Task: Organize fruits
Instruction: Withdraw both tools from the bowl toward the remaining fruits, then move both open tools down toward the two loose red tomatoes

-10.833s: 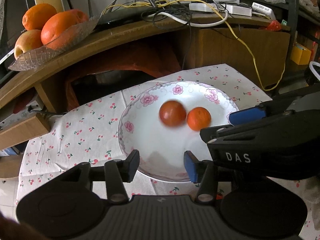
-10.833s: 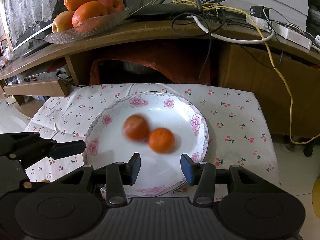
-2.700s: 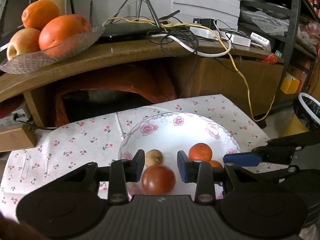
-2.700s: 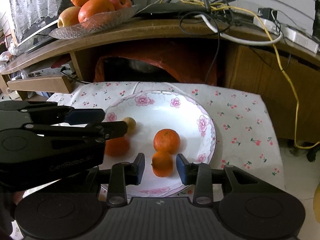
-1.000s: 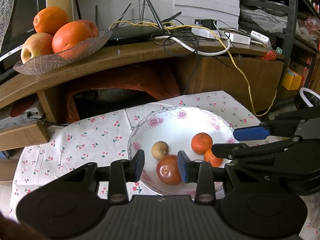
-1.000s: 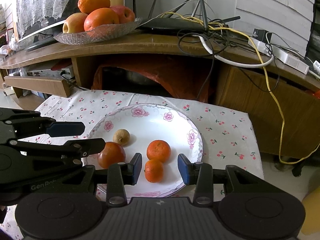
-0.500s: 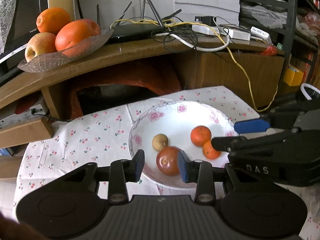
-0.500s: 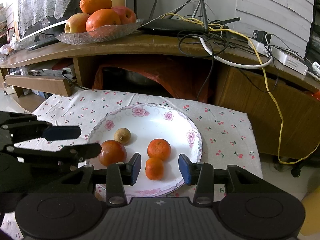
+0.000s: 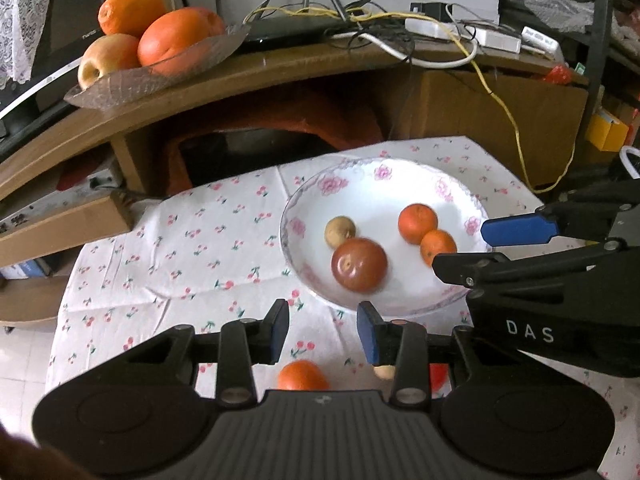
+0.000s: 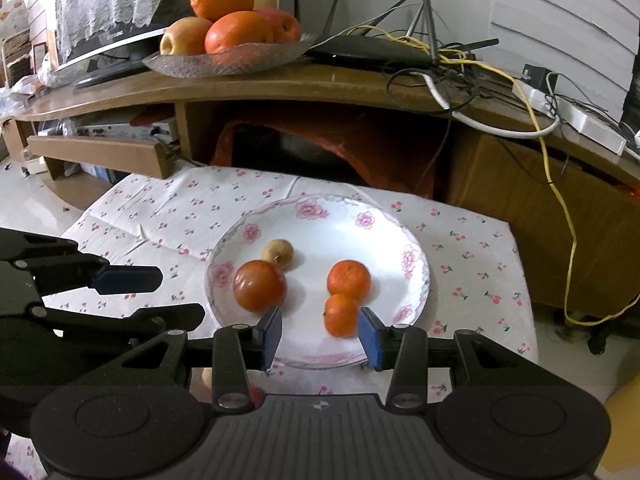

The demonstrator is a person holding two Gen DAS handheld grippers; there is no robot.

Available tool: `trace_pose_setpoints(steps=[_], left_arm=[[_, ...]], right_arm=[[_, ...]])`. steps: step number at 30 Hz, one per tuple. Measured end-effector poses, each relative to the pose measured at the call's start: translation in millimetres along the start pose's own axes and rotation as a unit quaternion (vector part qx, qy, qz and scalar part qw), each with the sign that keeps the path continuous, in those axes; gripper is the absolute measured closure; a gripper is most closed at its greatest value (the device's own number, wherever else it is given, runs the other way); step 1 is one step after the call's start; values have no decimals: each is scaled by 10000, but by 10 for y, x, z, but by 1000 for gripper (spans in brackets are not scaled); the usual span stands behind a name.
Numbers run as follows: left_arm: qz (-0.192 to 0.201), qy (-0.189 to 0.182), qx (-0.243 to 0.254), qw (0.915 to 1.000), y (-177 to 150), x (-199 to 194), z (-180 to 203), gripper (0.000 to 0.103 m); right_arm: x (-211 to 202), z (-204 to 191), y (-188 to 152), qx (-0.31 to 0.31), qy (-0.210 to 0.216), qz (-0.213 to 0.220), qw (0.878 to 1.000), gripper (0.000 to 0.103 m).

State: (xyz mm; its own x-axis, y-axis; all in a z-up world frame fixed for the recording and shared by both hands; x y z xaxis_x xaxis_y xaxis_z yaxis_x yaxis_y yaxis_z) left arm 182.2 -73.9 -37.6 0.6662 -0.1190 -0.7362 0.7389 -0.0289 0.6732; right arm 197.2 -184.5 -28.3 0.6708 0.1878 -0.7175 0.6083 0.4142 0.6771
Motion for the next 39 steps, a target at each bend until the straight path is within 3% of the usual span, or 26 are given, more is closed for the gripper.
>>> trace_pose_setpoints(steps=[16,39], left_arm=[[-353,182,-92,9992,-245,-27,-134,58],[-344,355,-190,9986,-287,19,-297,54]], right_arm=[[16,-228,-96,-245,213,-192,9993,62],[83,-348,-154,-373,356,-361,9980,58]])
Point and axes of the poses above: each gripper's, at about its wrist camera, not at the fingertips, and x roughly the way its jaws point, z to its right, y to its top, the point moved 5 cm from there along x, roughly the way its jaws point, and after that the axes turned 10 degrees about -x, right-handed, at the moved point
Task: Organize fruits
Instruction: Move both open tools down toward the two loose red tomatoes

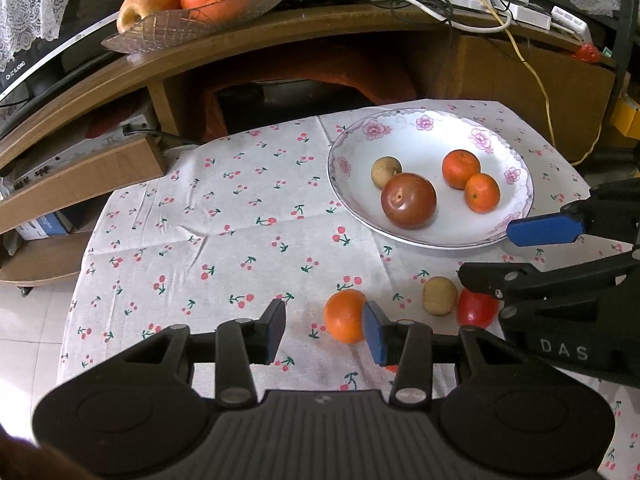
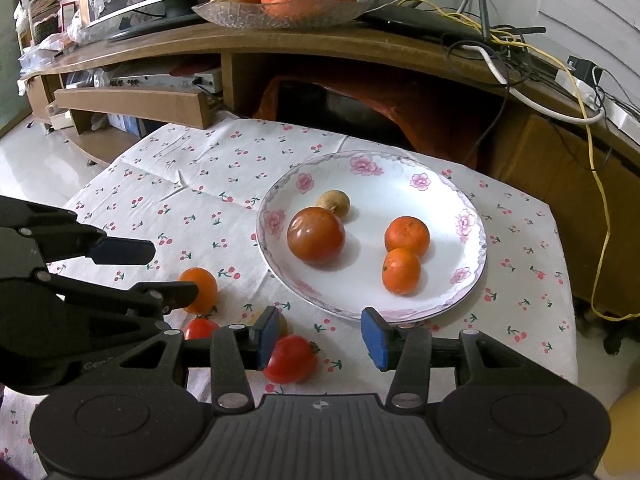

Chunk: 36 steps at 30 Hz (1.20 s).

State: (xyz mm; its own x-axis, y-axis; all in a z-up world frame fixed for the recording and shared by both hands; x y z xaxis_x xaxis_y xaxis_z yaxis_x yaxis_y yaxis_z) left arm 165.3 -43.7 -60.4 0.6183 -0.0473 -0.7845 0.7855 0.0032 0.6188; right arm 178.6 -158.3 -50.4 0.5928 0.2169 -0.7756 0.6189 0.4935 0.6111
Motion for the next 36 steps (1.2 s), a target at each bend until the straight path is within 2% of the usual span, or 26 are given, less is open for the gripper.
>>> trace_pose_setpoints(steps=[22,31,36], left_arm=[[-4,-27,115,9999,-35,6,30,53],[151,-459,291,9984,-125,-56,23,51],[206,-550,332,9977,-128,-54,2,49]], right_arm=[[-4,-6,-64,-5,74,-67,10000,58],[-40,77,-182,103,302,-36,9995,54],[-11,42,-154,77,370,-1,9993,53]])
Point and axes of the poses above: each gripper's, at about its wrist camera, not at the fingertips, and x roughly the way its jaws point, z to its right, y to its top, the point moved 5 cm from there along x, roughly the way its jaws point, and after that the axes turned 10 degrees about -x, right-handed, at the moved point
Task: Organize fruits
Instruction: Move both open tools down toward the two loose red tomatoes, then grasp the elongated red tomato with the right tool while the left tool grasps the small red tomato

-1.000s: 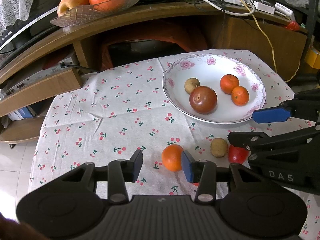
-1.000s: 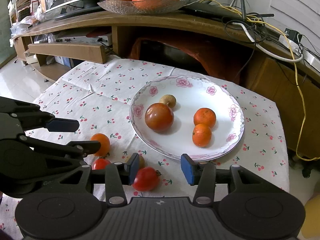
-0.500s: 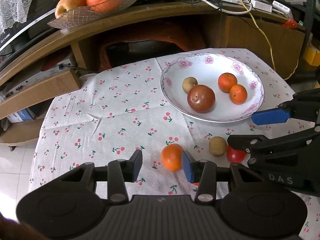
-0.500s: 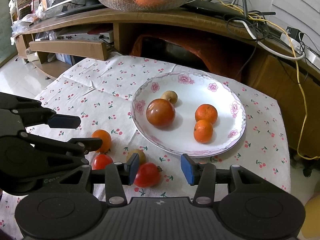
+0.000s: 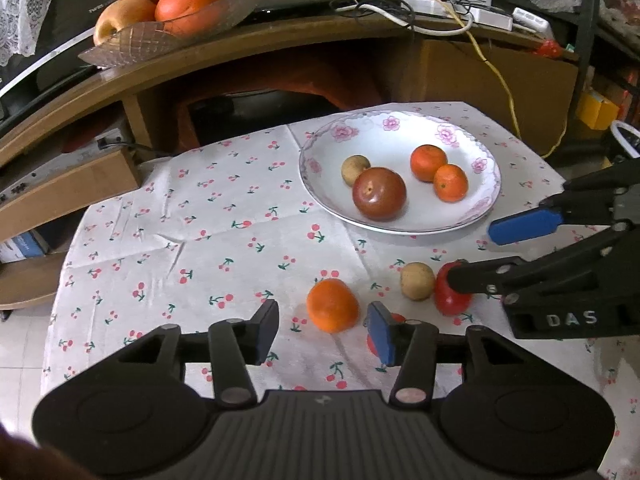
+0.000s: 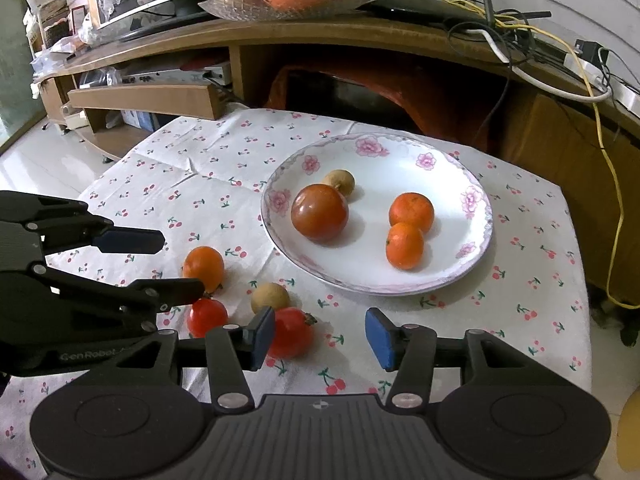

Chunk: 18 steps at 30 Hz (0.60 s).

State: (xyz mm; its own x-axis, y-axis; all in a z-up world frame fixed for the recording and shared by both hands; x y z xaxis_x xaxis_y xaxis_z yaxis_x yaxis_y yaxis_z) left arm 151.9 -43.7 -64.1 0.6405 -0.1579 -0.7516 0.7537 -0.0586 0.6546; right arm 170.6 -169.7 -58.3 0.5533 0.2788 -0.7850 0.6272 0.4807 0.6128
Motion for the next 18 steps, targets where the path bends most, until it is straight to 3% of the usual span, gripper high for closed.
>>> trace_pose_setpoints(steps=[9,18], left_arm=[[51,-479,315,9983,-103,-116,68,49],[-27,-861,474,9952,-219,-120,225,48]], right_arm=[[94,-46,-49,-84,180,-136,9997,50],[168,-54,-104,-168,254,-240,9992,55]])
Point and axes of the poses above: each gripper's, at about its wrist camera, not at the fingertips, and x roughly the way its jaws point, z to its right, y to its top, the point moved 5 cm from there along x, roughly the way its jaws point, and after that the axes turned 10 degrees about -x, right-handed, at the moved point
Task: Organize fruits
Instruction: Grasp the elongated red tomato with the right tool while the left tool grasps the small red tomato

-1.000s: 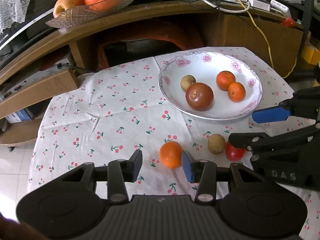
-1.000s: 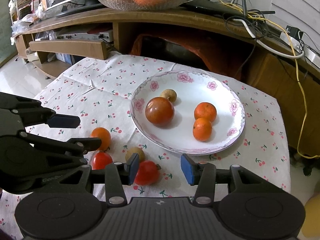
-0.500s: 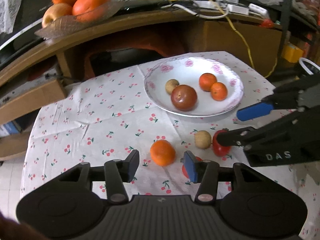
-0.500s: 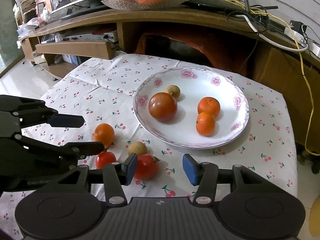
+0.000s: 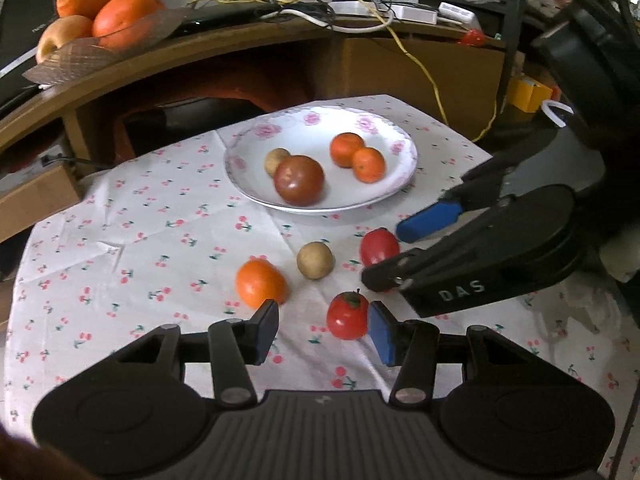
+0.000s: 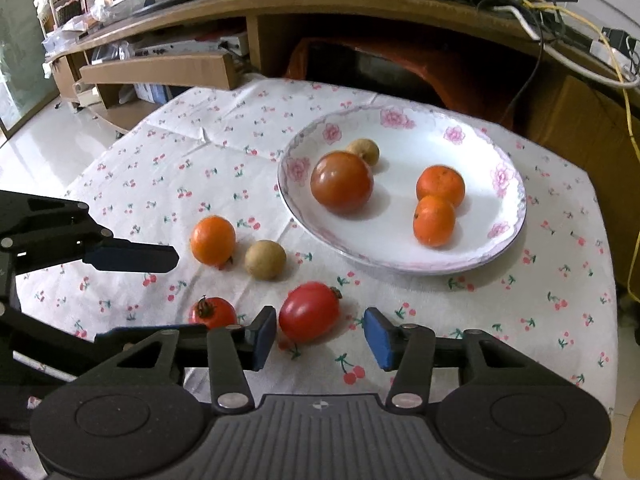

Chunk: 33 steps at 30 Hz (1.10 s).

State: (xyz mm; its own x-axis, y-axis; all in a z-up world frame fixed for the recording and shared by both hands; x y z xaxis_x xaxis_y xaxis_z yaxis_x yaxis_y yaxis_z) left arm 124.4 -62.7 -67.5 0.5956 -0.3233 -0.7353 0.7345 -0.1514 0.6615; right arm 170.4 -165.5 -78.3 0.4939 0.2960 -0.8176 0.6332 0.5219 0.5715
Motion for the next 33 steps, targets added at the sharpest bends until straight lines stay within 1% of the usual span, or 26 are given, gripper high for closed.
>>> trace_pose_setpoints(steps=[4,6,7,8,10,13,18,22,28,33], left_arm=[[-47,-47,95,9999,-32,42,88,49],[-80,-43,124,9999,-58,67,119,49],[-104,-60,108,9999,-70,79,131,52],[-134,-78,106,9998,-83,85,145,55],[-168,-94,138,9997,-96,105,179,61],[-155,-113,118,9997,-87,133,208,65],[-194,-140,12,9997,-64,183,215,68],[-205,-90,-60,9997,-24,225,215,68],[-248,178,-93,9995,31,253,258,69],[-216,391,-229,9987,149,246,224,69]], right_arm=[[-14,20,-4,31,29,20,10000,55],[-18,22,-9,12,41,43,10000,59],[-23,21,-12,14,69,53,10000,64],[-24,17,-11,23,126,47,9999,72],[-28,8,-9,11,125,48,9999,73],[-34,12,-13,17,113,47,9999,73],[-47,36,-26,40,88,21,10000,73],[-54,56,-41,63,79,1,9999,73],[-86,116,-51,147,-70,-14,9999,73],[-161,182,-15,231,-156,92,9996,73]])
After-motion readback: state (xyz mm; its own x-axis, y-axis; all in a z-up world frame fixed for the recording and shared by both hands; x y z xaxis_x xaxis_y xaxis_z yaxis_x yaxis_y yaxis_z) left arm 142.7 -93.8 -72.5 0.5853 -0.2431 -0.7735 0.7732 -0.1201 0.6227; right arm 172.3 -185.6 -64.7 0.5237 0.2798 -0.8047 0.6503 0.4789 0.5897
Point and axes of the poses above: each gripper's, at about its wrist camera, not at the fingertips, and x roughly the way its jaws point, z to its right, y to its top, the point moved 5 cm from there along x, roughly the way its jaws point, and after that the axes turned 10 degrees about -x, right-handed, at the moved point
